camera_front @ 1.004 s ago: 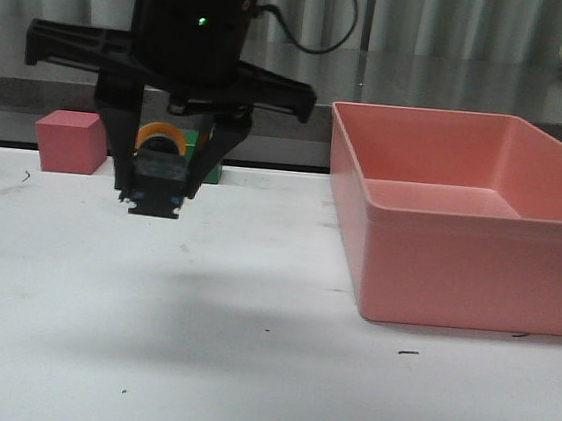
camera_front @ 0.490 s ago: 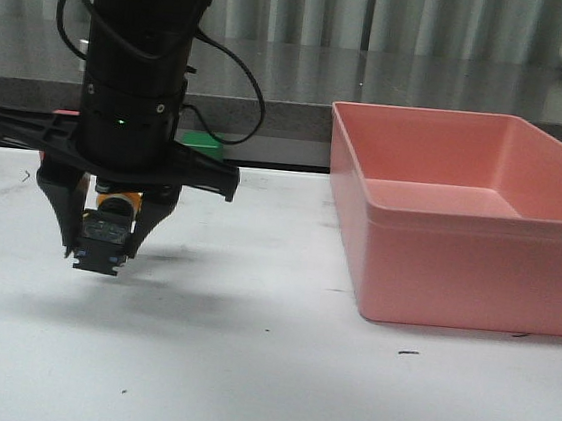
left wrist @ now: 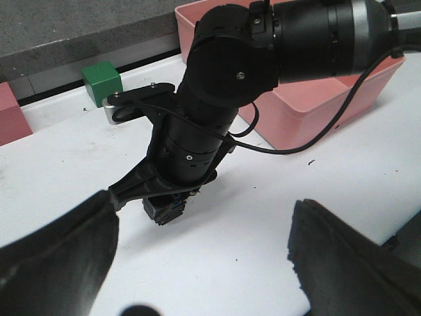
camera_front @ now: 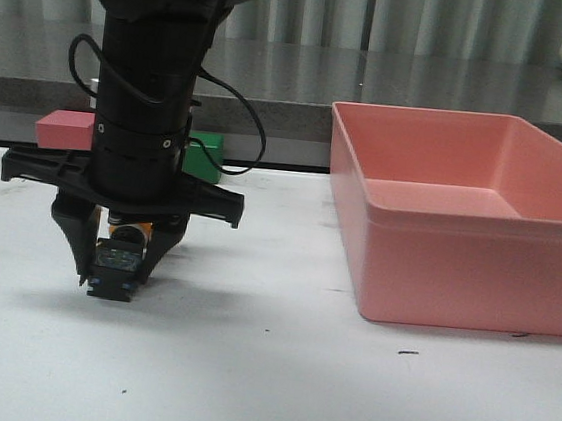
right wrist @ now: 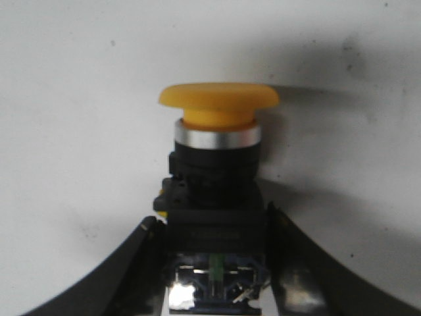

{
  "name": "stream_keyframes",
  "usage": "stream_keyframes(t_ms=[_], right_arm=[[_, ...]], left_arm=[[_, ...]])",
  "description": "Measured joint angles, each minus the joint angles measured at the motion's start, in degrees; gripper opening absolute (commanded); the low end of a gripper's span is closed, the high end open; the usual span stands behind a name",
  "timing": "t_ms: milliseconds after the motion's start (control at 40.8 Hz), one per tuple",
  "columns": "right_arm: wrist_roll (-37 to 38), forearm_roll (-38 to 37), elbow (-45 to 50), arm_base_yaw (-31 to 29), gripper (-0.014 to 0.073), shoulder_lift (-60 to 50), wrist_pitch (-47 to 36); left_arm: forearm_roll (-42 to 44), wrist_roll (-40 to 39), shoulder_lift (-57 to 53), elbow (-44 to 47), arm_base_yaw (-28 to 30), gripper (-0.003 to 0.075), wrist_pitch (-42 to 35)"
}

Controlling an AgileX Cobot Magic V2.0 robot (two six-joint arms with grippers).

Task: Place and stand button with both arms
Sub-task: 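Carry the button away from the bin and lower it onto the table, then open the right gripper and raise it away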

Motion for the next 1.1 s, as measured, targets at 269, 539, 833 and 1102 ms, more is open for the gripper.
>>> stream_keyframes(t_ms=[269, 539, 833, 1102], right_arm=[[0.0, 0.0, 0.0, 0.0, 0.0502, 0.0, -0.8], [-0.1, -4.1, -1.0, -0.1, 0.0500, -2.9, 3.7], [-17.8, -15.6, -0.9, -1.0, 0.0500, -17.4, 14.1], [-42.8, -0.7, 8.9, -8.1, 0.0498, -33.3, 12.8]], left_arm=[[0.0, 0.0, 0.0, 0.0, 0.0, 0.0526, 0.0], [0.0, 0.0, 0.0, 0.0, 0.0, 0.0526, 0.0], [0.0, 0.0, 0.0, 0.0, 0.0, 0.0526, 0.0], [0.0, 0.0, 0.0, 0.0, 0.0, 0.0526, 0.0]])
